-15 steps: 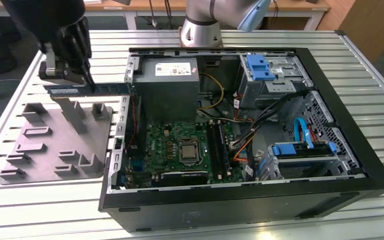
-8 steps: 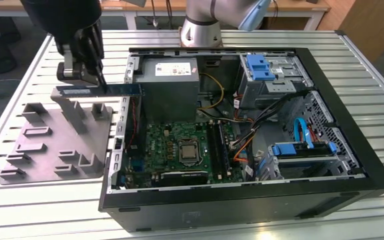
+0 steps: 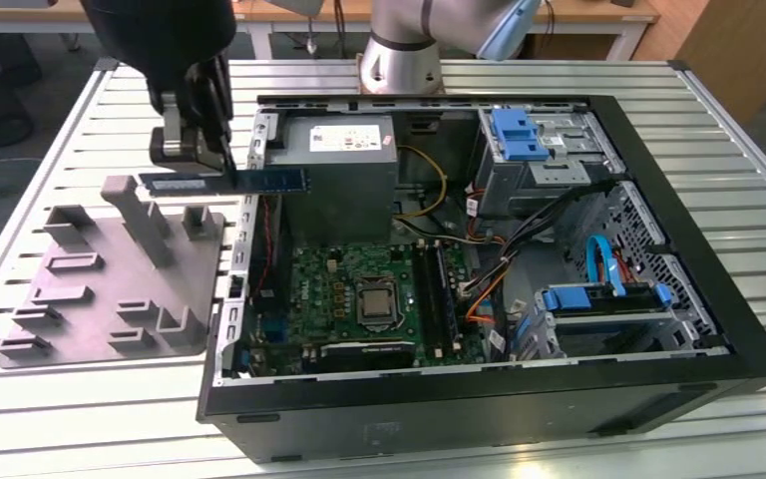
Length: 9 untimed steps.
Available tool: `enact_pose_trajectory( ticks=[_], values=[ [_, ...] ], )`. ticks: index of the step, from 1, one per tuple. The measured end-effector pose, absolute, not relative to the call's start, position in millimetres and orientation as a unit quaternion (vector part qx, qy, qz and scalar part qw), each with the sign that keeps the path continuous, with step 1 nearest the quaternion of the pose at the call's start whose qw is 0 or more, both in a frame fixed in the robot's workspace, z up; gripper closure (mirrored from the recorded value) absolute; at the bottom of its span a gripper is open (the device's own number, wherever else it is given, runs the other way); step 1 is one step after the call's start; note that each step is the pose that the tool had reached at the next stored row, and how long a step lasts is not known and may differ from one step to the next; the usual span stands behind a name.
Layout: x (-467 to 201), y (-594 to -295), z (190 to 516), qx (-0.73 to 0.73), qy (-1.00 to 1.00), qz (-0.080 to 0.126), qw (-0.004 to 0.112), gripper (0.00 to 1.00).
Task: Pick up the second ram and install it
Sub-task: 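Pick up the second ram and move it above second insertion slot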
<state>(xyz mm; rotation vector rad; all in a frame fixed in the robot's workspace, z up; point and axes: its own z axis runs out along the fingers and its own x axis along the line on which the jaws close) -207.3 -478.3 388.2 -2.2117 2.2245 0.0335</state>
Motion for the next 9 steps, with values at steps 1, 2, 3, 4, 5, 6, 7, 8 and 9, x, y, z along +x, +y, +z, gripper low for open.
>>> enact_pose_trajectory(
  ticks=[1,2,3,4,5,6,7,8,9],
  values=[
    [-205,-478,388,-0.705,0.709,0.011,0.002,0.86],
    [-203,-478,387,-0.705,0.709,0.011,0.002,0.86],
    [-201,-478,387,-0.705,0.709,0.011,0.002,0.86],
    [-199,-478,387,-0.705,0.709,0.011,0.002,0.86],
    [-196,-478,386,-0.705,0.709,0.011,0.002,0.86],
    [-194,-478,385,-0.705,0.709,0.011,0.002,0.86],
    [-192,-478,385,-0.705,0.709,0.011,0.002,0.86],
    [-189,-478,384,-0.705,0.709,0.011,0.002,0.86],
    [-187,-478,383,-0.705,0.709,0.011,0.002,0.86]
  ],
)
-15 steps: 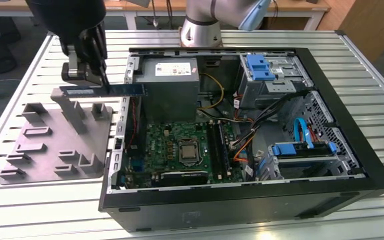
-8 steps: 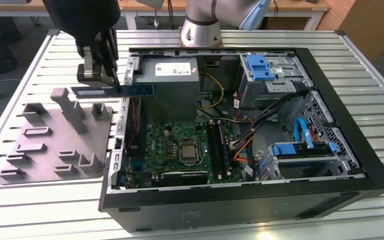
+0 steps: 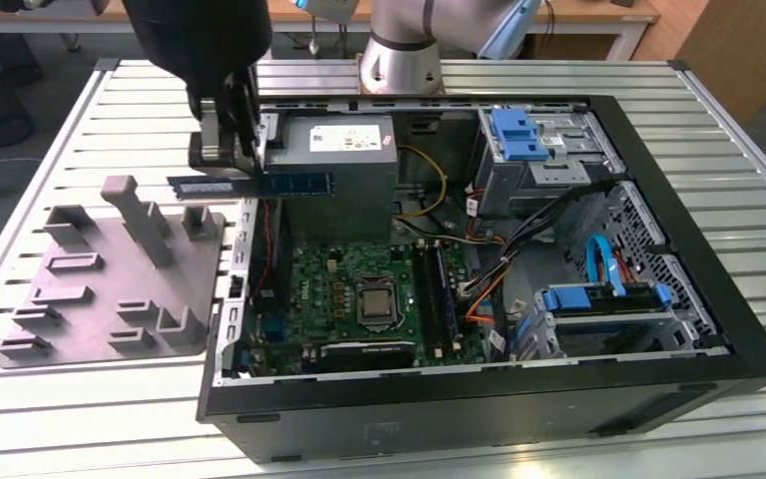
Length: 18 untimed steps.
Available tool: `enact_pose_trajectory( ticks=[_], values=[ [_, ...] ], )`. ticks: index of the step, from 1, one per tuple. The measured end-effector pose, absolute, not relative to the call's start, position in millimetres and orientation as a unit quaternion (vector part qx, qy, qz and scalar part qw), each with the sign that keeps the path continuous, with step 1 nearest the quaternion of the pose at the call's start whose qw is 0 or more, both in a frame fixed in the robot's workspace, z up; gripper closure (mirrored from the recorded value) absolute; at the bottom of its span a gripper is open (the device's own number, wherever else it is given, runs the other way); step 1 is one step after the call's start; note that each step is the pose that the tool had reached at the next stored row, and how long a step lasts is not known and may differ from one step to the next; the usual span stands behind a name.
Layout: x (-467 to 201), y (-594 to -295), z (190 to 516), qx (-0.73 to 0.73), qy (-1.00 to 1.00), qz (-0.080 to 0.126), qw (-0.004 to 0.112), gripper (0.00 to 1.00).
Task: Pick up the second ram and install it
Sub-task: 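Pick up the second ram and move it above second insertion slot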
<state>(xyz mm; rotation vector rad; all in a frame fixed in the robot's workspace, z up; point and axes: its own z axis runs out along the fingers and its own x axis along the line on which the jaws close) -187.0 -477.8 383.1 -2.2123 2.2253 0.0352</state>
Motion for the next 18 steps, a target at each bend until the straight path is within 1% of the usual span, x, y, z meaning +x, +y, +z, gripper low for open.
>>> enact_pose_trajectory(
  ticks=[8,18],
  values=[
    [-162,-477,377,-0.705,0.709,0.012,0.001,0.86],
    [-110,-475,366,-0.705,0.709,0.017,-0.003,0.86]
  ],
)
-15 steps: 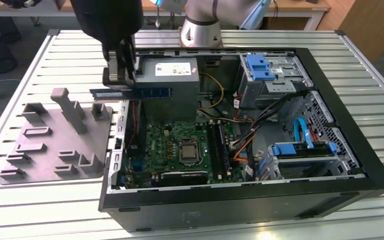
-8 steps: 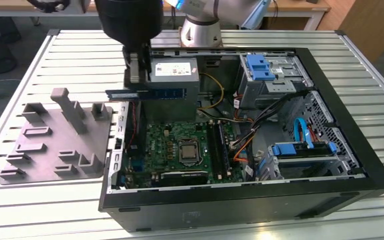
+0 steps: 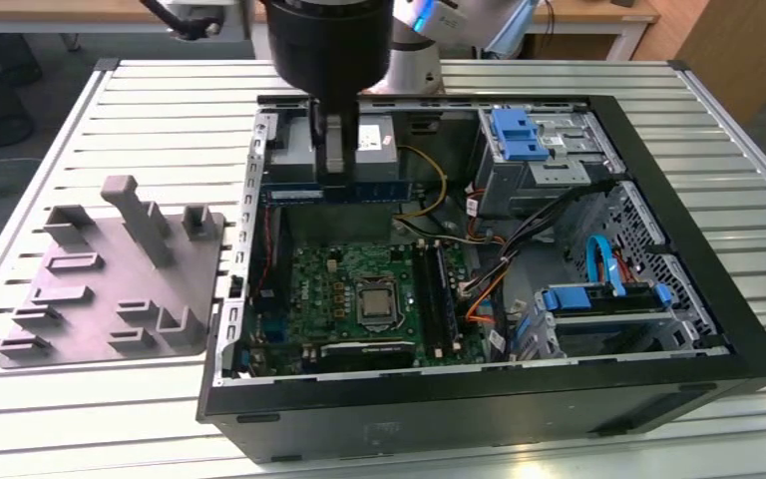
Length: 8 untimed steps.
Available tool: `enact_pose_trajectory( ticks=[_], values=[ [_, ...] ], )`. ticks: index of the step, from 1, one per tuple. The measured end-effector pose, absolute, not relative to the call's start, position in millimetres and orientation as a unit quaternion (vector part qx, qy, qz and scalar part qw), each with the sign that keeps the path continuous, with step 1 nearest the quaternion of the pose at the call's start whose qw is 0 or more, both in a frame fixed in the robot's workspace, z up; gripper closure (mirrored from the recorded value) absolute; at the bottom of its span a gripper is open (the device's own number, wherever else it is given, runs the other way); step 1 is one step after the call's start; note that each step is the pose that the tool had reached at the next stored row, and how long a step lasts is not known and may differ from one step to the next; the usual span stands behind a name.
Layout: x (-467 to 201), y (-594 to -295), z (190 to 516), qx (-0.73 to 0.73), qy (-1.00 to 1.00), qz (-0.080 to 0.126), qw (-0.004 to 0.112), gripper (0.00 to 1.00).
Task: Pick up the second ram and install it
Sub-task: 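Pick up the second ram and move it above second insertion slot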
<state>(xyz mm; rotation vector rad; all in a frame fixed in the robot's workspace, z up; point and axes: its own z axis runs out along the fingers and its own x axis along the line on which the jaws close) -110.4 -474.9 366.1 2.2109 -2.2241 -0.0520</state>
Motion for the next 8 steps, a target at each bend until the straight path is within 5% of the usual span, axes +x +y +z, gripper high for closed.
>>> enact_pose_trajectory(
  ticks=[8],
  values=[
    [-94,-473,358,0.704,-0.71,-0.033,-0.013,0.86]
  ],
)
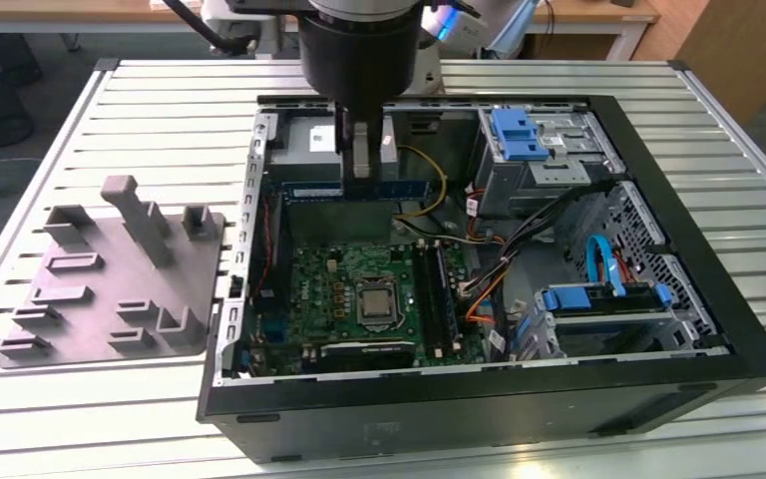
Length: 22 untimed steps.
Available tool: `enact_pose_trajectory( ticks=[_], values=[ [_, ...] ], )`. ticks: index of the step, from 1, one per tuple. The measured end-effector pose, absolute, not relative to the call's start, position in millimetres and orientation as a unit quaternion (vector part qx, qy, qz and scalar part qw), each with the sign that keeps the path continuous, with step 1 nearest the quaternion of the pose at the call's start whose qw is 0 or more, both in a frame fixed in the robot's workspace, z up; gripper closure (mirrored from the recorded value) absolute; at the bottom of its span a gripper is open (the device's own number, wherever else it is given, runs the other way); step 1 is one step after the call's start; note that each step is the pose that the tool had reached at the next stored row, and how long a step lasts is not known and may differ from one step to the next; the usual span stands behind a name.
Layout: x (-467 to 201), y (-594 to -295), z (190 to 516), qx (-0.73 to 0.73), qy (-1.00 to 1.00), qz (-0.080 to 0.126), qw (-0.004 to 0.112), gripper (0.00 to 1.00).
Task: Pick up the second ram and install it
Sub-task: 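Pick up the second ram and move it above second insertion slot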
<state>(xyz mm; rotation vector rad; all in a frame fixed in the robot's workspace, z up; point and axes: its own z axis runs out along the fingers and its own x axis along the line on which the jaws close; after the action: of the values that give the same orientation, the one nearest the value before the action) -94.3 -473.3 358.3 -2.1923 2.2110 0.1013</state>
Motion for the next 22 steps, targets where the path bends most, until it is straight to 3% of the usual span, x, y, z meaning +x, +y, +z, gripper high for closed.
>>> enact_pose_trajectory(
  ticks=[22],
  values=[
    [-67,-473,319,-0.703,0.71,0.037,0.013,0.86]
  ],
)
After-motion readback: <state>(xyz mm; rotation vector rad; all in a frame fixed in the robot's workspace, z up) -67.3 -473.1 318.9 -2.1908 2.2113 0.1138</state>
